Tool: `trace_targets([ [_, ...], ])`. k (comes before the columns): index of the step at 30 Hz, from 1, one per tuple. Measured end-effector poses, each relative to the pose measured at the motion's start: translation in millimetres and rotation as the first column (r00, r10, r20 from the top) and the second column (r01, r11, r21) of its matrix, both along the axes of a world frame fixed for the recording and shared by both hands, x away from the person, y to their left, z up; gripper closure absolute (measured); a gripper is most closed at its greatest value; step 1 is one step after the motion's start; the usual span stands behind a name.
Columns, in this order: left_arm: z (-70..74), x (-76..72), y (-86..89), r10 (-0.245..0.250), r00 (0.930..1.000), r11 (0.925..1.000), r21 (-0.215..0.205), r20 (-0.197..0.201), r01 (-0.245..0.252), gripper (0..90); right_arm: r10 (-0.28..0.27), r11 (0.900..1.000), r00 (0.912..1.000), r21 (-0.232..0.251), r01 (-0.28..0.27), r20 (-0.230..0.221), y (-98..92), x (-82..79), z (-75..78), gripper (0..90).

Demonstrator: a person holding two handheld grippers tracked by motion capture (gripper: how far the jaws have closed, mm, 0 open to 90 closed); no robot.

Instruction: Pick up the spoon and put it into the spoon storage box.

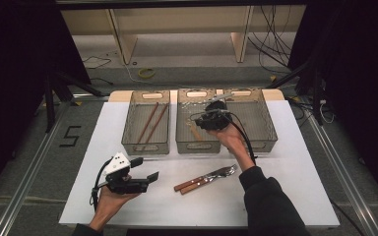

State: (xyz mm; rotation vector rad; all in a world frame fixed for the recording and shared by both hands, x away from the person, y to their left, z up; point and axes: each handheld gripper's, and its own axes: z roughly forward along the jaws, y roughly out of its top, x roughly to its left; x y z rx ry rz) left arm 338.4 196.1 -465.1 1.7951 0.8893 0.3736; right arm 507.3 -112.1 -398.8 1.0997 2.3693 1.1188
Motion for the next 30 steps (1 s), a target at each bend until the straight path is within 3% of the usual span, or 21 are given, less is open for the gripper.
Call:
trace_targets([
  [4, -0.2, 0.2, 0.3, 0.002, 1.0, 1.0, 0.0, 0.0, -0.002, 16.7, 0.087, 0.996, 0.9962, -0.02, -0.086, 0.013, -3.1, -12.4, 10.0, 53.0],
  [7, 0.0, 0.2, 0.8, 0.002, 1.0, 1.0, 0.002, -0.001, -0.002, 16.7, 0.163, 0.986, 0.9865, -0.043, -0.161, 0.022, -2.7, -23.9, 15.6, 47.2],
  [14, -0.2, 0.3, 0.9, 0.003, 1.0, 1.0, 0.001, -0.001, -0.003, 16.6, 0.317, 0.945, 0.9485, -0.087, -0.315, 0.008, 3.9, -57.0, 18.5, 42.1],
  [16, -0.1, 0.2, 0.8, 0.003, 1.0, 1.0, 0.002, -0.001, -0.003, 16.6, 0.356, 0.929, 0.9346, -0.106, -0.353, 0.005, 5.8, -65.3, 15.9, 41.3],
  [20, -0.1, 0.2, 0.9, 0.003, 1.0, 1.0, 0.002, -0.002, -0.003, 16.6, 0.387, 0.916, 0.9219, -0.112, -0.386, -0.01, 7.9, -76.2, 9.2, 39.8],
  [28, 0.1, 0.2, 1.4, 0.004, 1.0, 1.0, 0.002, -0.001, -0.004, 16.5, 0.388, 0.915, 0.9208, -0.105, -0.39, -0.037, 10.1, -89.4, -10.7, 41.5],
  [30, 0.0, 0.1, 1.2, 0.007, 1.0, 1.0, -0.002, 0.0, -0.007, 16.5, 0.38, 0.919, 0.9238, -0.097, -0.383, -0.047, 10.3, -92.1, -14.8, 43.1],
])
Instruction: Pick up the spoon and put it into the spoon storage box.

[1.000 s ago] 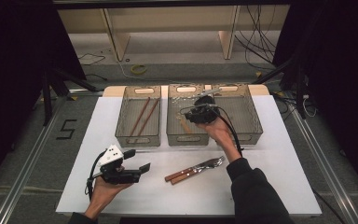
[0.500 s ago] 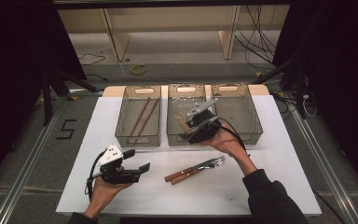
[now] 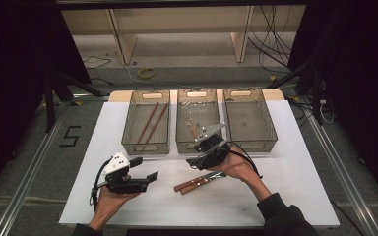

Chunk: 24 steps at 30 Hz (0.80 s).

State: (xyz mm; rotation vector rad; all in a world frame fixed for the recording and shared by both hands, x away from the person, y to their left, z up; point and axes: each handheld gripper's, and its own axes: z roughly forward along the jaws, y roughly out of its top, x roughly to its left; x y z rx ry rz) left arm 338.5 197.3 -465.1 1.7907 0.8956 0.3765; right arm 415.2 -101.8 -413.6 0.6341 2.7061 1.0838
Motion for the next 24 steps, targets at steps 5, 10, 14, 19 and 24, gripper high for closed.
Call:
trace_targets([
  [5, 0.2, -0.1, 0.2, -0.002, 1.0, 1.0, 0.003, 0.002, 0.002, 16.5, -0.006, 1.0, 1.0, 0.003, 0.006, -0.004, -0.4, -7.5, -8.4, 48.6],
  [10, 0.1, 0.0, 0.1, -0.003, 1.0, 1.0, 0.005, -0.001, 0.003, 16.5, 0.019, 1.0, 0.9998, -0.01, -0.019, -0.002, 0.0, -12.9, -14.8, 50.5],
  [14, -0.2, 0.0, -0.4, -0.003, 1.0, 1.0, 0.004, 0.0, 0.003, 16.5, 0.055, 0.998, 0.9984, -0.044, -0.055, -0.009, 1.2, -13.5, -19.4, 45.9],
  [19, -0.3, 0.3, -0.2, 0.0, 1.0, 1.0, 0.002, -0.001, 0.0, 16.3, 0.1, 0.991, 0.9949, -0.083, -0.1, -0.004, 4.1, -12.2, -23.7, 41.0],
  [24, -0.6, 1.0, 0.5, 0.001, 1.0, 1.0, 0.002, -0.005, -0.001, 16.2, 0.132, 0.985, 0.9912, -0.111, -0.132, -0.012, 6.8, -10.6, -29.0, 39.8],
])
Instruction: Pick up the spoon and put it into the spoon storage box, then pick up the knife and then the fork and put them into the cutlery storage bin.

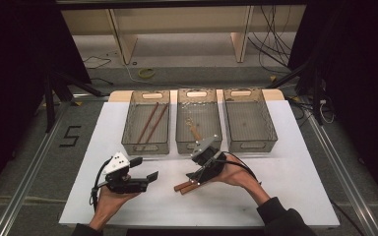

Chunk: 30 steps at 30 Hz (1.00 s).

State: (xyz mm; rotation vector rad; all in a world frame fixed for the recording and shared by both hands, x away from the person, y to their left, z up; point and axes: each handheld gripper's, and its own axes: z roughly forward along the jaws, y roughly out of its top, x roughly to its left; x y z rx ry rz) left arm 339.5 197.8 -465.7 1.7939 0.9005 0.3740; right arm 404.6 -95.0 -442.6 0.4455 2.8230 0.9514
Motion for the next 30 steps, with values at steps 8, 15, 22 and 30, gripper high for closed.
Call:
trace_targets([
  [8, -0.4, 0.4, -0.8, 0.003, 1.0, 1.0, -0.003, -0.002, -0.003, 16.2, 0.01, 0.999, 0.9999, -0.033, -0.01, -0.003, -0.2, 4.9, -6.7, 39.7],
  [15, -0.4, 0.6, -0.7, 0.005, 1.0, 1.0, -0.005, -0.003, -0.005, 16.2, 0.017, 0.998, 0.9998, -0.053, -0.017, 0.002, 0.9, 6.1, -9.9, 39.6],
  [22, -0.9, 0.7, -0.3, 0.005, 1.0, 1.0, -0.004, -0.005, -0.005, 16.2, 0.028, 0.997, 0.9996, -0.077, -0.028, -0.003, 1.2, 5.2, -11.9, 39.7],
  [30, -1.1, 0.3, -0.3, 0.004, 0.9999, 1.0, -0.003, -0.01, -0.004, 16.1, 0.045, 0.992, 0.999, -0.12, -0.045, -0.003, 1.5, 4.8, -18.1, 41.0],
])
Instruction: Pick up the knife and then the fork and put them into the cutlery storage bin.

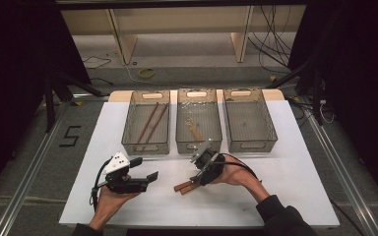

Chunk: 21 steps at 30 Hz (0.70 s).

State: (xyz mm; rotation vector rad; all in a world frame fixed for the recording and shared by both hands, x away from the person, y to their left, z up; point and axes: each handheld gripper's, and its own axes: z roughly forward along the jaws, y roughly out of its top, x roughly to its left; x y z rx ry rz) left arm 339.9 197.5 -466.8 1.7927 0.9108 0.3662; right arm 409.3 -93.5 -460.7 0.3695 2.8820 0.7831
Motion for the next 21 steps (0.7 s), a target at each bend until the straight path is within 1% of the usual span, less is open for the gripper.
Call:
trace_targets([
  [4, -0.2, 0.4, -0.2, -0.005, 1.0, 0.9999, 0.01, 0.0, 0.005, 16.1, 0.018, 0.999, 0.9998, -0.034, -0.017, 0.012, -2.1, 1.3, -3.6, 41.5],
  [6, -0.2, 0.3, -0.3, -0.005, 1.0, 1.0, 0.008, -0.002, 0.005, 16.1, 0.019, 0.999, 0.9998, -0.026, -0.019, -0.001, -3.5, 3.1, -4.1, 41.5],
  [10, -0.3, -0.4, -0.4, -0.003, 1.0, 1.0, 0.008, -0.001, 0.003, 16.1, 0.028, 0.999, 0.9996, -0.023, -0.028, -0.008, -4.4, 4.4, -4.3, 42.8],
  [11, -0.3, -0.6, -0.4, -0.002, 1.0, 1.0, 0.007, 0.0, 0.002, 16.1, 0.021, 0.999, 0.9996, -0.026, -0.022, -0.02, -4.5, 3.9, -3.9, 43.6],
  [15, -0.4, -0.9, -0.1, -0.004, 1.0, 1.0, 0.008, 0.0, 0.004, 16.1, 0.022, 0.999, 0.9994, -0.029, -0.023, -0.026, -4.4, 4.2, -3.6, 45.5],
  [18, -0.3, -1.1, -0.8, -0.007, 1.0, 0.9999, 0.011, -0.001, 0.007, 16.1, 0.048, 0.997, 0.9985, -0.052, -0.049, -0.027, -3.0, 6.8, -2.2, 45.5],
  [20, -0.3, -1.0, -0.7, -0.011, 0.9999, 0.9998, 0.015, -0.001, 0.011, 16.1, 0.073, 0.995, 0.9973, -0.069, -0.073, -0.013, -0.1, 6.7, -1.4, 45.5],
  [21, -0.4, -1.0, -0.8, -0.011, 0.9999, 0.9998, 0.015, -0.002, 0.011, 16.1, 0.089, 0.993, 0.996, -0.081, -0.089, 0.0, 1.0, 6.3, -0.7, 45.5],
])
